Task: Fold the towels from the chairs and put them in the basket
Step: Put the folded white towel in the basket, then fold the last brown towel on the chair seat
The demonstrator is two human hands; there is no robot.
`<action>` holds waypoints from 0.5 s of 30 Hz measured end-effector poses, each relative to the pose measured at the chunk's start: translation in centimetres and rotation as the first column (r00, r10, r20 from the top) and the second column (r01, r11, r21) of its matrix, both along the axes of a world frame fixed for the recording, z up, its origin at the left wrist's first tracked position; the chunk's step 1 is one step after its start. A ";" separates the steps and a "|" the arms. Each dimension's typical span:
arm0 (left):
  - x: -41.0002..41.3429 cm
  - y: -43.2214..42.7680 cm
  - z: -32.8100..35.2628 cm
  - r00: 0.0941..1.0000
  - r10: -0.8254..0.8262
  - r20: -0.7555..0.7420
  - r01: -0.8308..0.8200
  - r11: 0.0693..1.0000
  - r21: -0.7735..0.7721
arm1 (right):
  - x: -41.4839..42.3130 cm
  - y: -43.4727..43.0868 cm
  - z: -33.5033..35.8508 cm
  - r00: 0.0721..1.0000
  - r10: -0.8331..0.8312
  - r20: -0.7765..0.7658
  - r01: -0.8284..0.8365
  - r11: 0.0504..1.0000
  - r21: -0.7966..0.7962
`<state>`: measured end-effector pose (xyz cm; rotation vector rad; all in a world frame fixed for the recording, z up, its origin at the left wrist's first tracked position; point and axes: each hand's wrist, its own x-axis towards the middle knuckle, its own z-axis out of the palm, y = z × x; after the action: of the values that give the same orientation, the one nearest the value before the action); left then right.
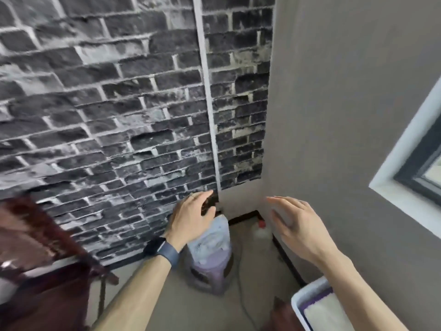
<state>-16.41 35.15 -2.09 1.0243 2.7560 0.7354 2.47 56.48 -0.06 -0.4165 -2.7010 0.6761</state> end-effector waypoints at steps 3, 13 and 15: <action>-0.8 -8.8 1.5 0.982 0.191 0.007 -0.191 0.981 0.016 | -5.4 -5.4 1.2 0.984 0.172 -0.035 -0.173 0.985 -0.004; 0.1 -34.2 4.7 0.746 0.665 -0.040 -0.666 0.746 -0.007 | -18.1 -29.4 3.0 0.764 0.644 -0.037 -0.645 0.763 -0.035; -0.5 -38.8 4.8 0.705 0.708 -0.050 -0.709 0.705 -0.016 | -20.1 -33.9 3.1 0.719 0.694 -0.036 -0.695 0.718 -0.041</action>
<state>-16.93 -3.62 2.74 -0.1074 3.1667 0.7248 -17.63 22.63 3.09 0.6553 -2.7872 0.9233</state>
